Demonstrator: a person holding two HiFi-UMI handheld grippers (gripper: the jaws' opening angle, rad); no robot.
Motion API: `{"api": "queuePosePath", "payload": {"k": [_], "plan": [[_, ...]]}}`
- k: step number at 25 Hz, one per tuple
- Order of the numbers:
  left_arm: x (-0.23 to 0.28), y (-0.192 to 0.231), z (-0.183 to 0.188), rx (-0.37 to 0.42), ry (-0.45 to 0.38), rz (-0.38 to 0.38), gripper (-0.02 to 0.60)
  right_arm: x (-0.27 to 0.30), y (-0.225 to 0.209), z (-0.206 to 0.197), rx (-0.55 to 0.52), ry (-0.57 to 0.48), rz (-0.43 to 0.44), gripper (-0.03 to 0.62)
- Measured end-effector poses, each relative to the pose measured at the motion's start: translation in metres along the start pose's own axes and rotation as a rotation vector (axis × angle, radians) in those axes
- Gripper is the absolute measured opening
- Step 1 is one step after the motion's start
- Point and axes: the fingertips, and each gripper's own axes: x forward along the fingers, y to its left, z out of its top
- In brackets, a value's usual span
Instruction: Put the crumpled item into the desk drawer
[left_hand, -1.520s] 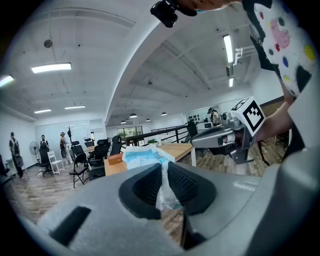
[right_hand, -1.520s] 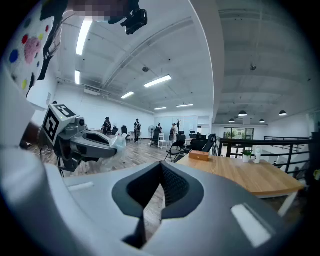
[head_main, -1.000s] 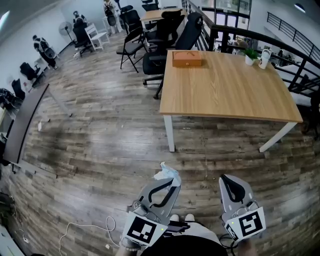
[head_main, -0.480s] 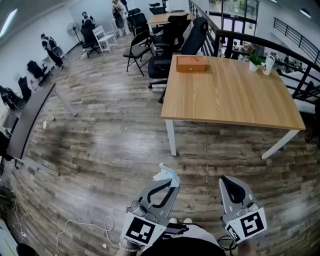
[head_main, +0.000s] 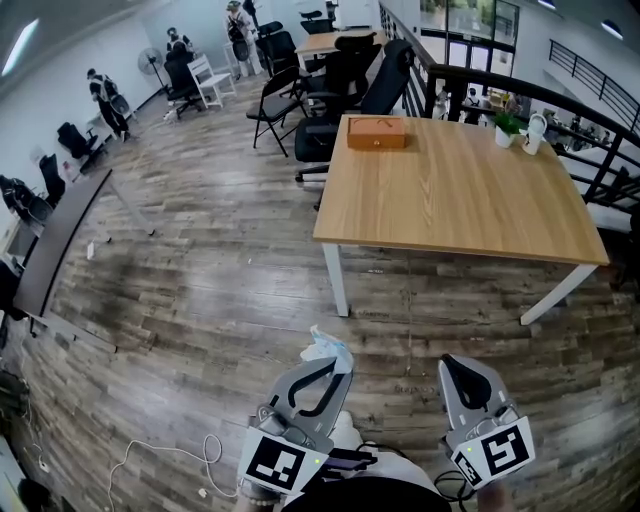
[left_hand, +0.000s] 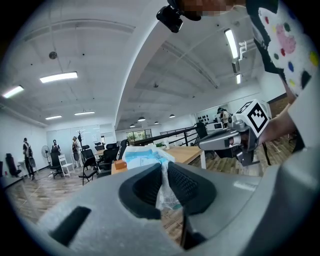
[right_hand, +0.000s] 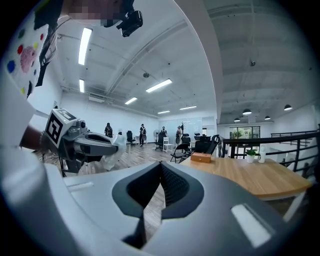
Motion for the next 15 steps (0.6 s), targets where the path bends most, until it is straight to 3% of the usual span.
{"api": "queuePosePath", "payload": {"k": [6, 15], "plan": [[0.019, 0.014, -0.008, -0.003, -0.012, 0.001, 0.048, 0.015, -0.015, -0.005, -0.010, 0.000, -0.024, -0.005], [0.084, 0.083, -0.015, 0.005, -0.015, -0.042, 0.048, 0.091, -0.058, -0.002, 0.002, 0.022, -0.068, -0.005]]}}
